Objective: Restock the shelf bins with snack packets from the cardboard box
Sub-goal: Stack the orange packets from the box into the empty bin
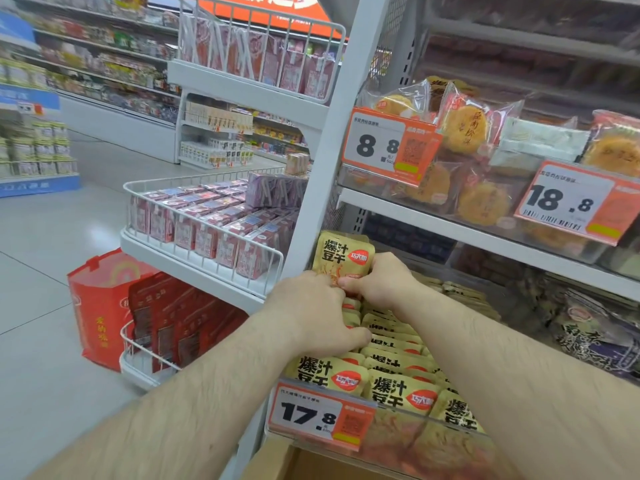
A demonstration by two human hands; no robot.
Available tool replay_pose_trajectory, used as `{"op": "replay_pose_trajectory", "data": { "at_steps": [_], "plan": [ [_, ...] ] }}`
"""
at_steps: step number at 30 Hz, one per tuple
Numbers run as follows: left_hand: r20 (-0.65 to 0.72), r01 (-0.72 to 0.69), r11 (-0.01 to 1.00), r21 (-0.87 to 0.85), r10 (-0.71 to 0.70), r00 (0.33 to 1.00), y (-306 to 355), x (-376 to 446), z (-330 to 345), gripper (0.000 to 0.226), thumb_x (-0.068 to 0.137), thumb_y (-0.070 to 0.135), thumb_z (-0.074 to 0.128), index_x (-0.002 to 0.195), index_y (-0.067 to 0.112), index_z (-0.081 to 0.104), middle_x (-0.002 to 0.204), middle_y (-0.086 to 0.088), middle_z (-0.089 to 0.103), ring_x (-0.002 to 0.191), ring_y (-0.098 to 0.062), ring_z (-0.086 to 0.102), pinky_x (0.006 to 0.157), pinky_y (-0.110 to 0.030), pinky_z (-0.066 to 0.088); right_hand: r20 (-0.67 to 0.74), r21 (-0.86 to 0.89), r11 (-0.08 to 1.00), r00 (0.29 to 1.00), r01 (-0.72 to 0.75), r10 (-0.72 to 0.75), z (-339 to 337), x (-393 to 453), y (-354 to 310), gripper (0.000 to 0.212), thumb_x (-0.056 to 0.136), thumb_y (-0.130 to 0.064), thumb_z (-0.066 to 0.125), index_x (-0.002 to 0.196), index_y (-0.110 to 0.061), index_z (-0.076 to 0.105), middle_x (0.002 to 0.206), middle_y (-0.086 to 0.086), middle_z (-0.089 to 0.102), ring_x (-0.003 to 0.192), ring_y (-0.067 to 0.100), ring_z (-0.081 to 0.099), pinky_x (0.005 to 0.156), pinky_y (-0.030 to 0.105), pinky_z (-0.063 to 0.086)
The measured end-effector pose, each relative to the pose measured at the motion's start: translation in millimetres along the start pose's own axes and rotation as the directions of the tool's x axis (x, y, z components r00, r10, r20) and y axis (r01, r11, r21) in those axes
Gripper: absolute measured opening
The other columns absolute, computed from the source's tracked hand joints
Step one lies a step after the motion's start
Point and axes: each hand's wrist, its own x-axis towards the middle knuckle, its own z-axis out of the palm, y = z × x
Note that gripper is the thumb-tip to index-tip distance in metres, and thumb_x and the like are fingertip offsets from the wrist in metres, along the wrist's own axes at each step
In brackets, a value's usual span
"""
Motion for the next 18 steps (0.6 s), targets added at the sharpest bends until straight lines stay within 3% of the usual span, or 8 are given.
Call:
{"op": "replay_pose_trajectory", "data": {
  "at_steps": [8, 12, 14, 16, 18],
  "plan": [
    [0.026, -0.001, 1.0, 0.01, 0.001, 1.0, 2, 1, -2, 0.084, 0.086, 0.075, 0.037, 0.149, 0.02, 0.04, 0.139, -0.007, 0.047, 0.129, -0.026, 0.042, 0.106, -0.042, 0.04, 0.01, -0.033, 0.999, 1.0, 0.012, -0.011, 1, 1, 3, 0.023, 0.078, -0.04, 0.08, 0.091, -0.025, 0.072, 0.09, -0.005, 0.073, 0.089, 0.017, 0.068, 0.088, 0.044, 0.056],
    [0.018, 0.01, 1.0, 0.025, -0.011, 1.0, 4, -4, -7, 0.078, 0.086, 0.074, 0.036, 0.146, 0.024, 0.045, 0.137, -0.004, 0.051, 0.131, -0.026, 0.042, 0.118, -0.054, 0.019, -0.012, 0.021, 1.0, 1.0, 0.0, 0.001, -10, -7, 4, 0.025, 0.072, -0.039, 0.085, 0.085, -0.023, 0.071, 0.085, -0.005, 0.073, 0.085, 0.015, 0.069, 0.085, 0.042, 0.058],
    [-0.062, 0.025, 0.999, -0.026, -0.026, 0.998, 7, -11, -10, 0.069, 0.087, 0.069, 0.039, 0.14, 0.026, 0.05, 0.133, -0.002, 0.054, 0.13, -0.024, 0.043, 0.119, -0.056, 0.013, -0.051, -0.01, 1.0, 0.999, -0.006, 0.005, -19, -20, 4, 0.028, 0.071, -0.042, 0.085, 0.084, -0.021, 0.071, 0.082, -0.005, 0.073, 0.083, 0.013, 0.068, 0.083, 0.04, 0.057],
    [-0.228, -0.002, 0.998, -0.071, -0.014, 0.974, 15, -23, -15, 0.058, 0.088, 0.059, 0.044, 0.131, 0.023, 0.056, 0.124, 0.0, 0.057, 0.121, -0.021, 0.048, 0.114, -0.046, 0.03, -0.142, -0.091, 0.996, 0.99, 0.011, -0.024, -29, -41, 5, 0.033, 0.074, -0.045, 0.082, 0.091, -0.02, 0.068, 0.093, -0.004, 0.071, 0.088, 0.014, 0.063, 0.082, 0.034, 0.054],
    [-0.391, -0.071, 0.987, -0.142, 0.01, 0.92, 29, -41, -18, 0.042, 0.087, 0.047, 0.052, 0.119, 0.021, 0.061, 0.114, 0.002, 0.059, 0.111, -0.019, 0.053, 0.097, -0.036, 0.044, -0.238, -0.118, 0.989, 0.965, 0.084, -0.111, -36, -74, 7, 0.027, 0.077, -0.044, 0.076, 0.092, -0.025, 0.065, 0.099, -0.003, 0.068, 0.094, 0.017, 0.061, 0.083, 0.033, 0.051]
  ]
}}
